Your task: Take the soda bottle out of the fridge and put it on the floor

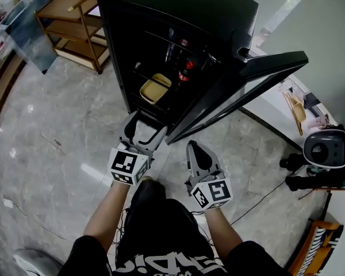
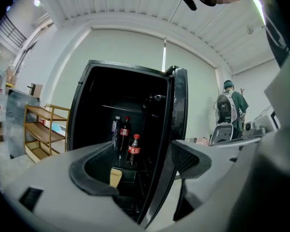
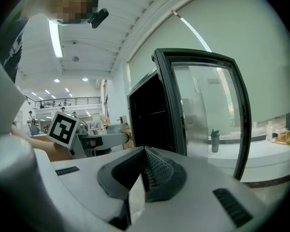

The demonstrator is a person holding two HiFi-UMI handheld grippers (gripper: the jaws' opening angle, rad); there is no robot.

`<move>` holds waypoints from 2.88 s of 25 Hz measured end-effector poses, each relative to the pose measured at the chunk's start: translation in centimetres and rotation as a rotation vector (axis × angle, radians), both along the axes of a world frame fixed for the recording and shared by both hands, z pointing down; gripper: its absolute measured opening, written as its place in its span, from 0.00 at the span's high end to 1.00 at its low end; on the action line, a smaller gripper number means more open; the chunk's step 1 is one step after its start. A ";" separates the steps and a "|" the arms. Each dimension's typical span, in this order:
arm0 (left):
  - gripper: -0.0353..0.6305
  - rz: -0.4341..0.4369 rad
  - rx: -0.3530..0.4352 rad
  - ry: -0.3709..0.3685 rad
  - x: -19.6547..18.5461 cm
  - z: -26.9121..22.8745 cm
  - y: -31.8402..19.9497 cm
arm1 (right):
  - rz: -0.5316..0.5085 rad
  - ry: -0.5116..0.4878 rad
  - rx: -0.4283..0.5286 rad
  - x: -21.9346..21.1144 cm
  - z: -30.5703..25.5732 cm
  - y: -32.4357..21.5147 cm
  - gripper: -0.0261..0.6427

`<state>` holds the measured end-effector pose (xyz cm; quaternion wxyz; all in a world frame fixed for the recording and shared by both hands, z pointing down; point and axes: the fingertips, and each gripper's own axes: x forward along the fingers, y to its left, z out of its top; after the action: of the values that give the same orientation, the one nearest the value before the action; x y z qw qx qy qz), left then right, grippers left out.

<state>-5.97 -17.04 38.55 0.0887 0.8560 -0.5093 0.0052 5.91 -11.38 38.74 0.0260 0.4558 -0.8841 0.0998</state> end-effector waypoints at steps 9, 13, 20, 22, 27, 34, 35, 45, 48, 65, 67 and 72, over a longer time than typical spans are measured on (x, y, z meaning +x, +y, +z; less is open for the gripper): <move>0.40 0.014 -0.007 -0.018 0.6 3.7 -2.8 | -0.003 -0.007 -0.003 -0.4 0.7 0.0 0.93; 0.40 0.032 -0.010 -0.041 1.6 5.5 -5.1 | 0.000 -0.006 -0.011 -0.3 1.4 0.1 0.93; 0.40 0.059 -0.004 -0.073 4.5 7.3 -10.2 | -0.009 0.004 -0.035 -0.2 2.2 0.3 0.93; 0.40 0.069 -0.002 -0.078 5.2 7.8 -11.9 | -0.009 0.003 -0.039 -0.4 2.3 0.3 0.93; 0.40 0.091 -0.005 -0.097 6.7 9.5 -16.0 | -0.014 0.006 -0.060 -0.5 3.9 0.3 0.93; 0.41 0.122 -0.009 -0.108 9.0 11.3 -20.8 | 0.002 0.002 -0.093 -0.4 5.8 -0.4 0.93; 0.41 0.124 -0.010 -0.109 9.4 11.6 -21.5 | 0.006 0.003 -0.099 -0.3 6.1 -0.5 0.93; 0.51 0.141 -0.035 -0.186 11.3 13.9 -25.4 | 0.069 -0.004 -0.121 1.7 7.9 -0.8 0.93; 0.51 0.146 -0.033 -0.180 11.6 13.9 -25.9 | 0.085 -0.015 -0.136 2.2 8.0 -0.4 0.93; 0.49 0.138 -0.020 -0.179 11.9 14.1 -25.5 | 0.086 0.000 -0.142 3.1 9.9 -0.1 0.93; 0.49 0.133 -0.026 -0.172 11.1 14.0 -24.5 | 0.076 0.004 -0.140 3.0 10.1 -0.2 0.93; 0.49 0.118 -0.012 -0.150 8.4 12.4 -21.5 | 0.057 0.007 -0.129 3.0 10.5 -0.4 0.93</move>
<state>2.47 -38.58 50.91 0.0548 0.8811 -0.4632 0.0777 8.86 -11.75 49.28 0.0557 0.4786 -0.8623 0.1556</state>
